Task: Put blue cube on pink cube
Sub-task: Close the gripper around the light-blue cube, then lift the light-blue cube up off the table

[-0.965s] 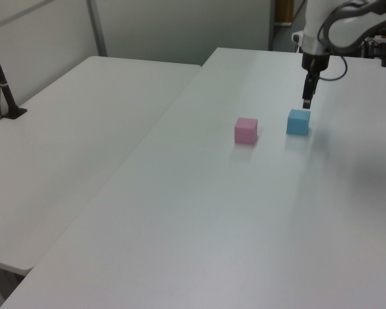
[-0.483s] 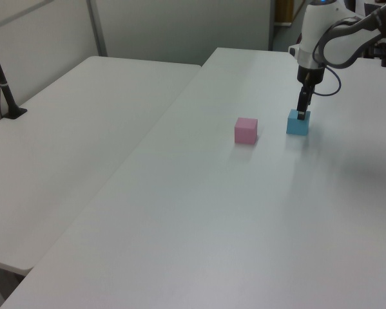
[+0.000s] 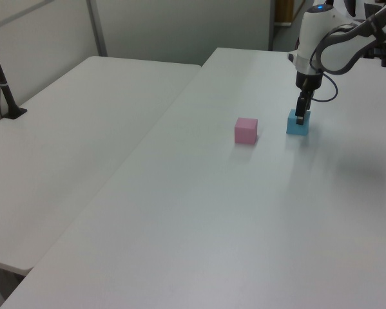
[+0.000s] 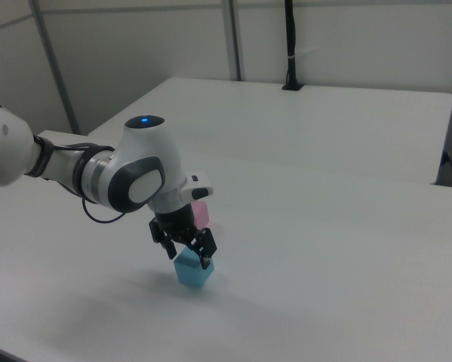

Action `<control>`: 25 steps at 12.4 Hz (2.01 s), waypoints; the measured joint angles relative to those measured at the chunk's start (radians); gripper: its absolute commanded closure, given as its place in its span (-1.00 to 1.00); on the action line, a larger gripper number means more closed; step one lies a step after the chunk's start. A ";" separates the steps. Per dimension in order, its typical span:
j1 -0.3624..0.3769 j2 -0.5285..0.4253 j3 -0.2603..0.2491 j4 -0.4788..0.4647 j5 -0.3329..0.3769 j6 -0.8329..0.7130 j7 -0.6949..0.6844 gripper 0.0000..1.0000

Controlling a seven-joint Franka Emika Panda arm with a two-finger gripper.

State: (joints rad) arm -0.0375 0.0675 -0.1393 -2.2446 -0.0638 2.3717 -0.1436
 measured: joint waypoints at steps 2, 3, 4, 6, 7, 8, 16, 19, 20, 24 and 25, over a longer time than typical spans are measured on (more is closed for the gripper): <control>0.000 0.018 0.000 0.001 0.001 0.018 0.015 -0.06; 0.000 0.017 0.000 0.004 0.001 0.018 0.028 -0.06; 0.000 0.011 0.000 0.013 0.001 0.018 0.044 -0.06; -0.001 -0.009 -0.001 0.044 0.001 -0.048 0.054 -0.06; -0.003 -0.024 -0.002 0.072 0.004 -0.104 0.055 -0.06; -0.004 -0.038 -0.002 0.104 0.013 -0.159 0.055 -0.06; 0.001 -0.078 0.005 0.368 0.078 -0.522 0.059 -0.06; 0.015 -0.079 0.022 0.483 0.081 -0.598 0.084 -0.06; 0.020 -0.079 0.027 0.508 0.081 -0.607 0.091 -0.06; 0.054 -0.072 0.036 0.571 0.081 -0.611 0.099 -0.07; 0.061 -0.066 0.036 0.583 0.081 -0.611 0.110 -0.07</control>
State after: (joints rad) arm 0.0232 0.0020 -0.1030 -1.6615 0.0176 1.7604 -0.0340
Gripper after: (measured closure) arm 0.423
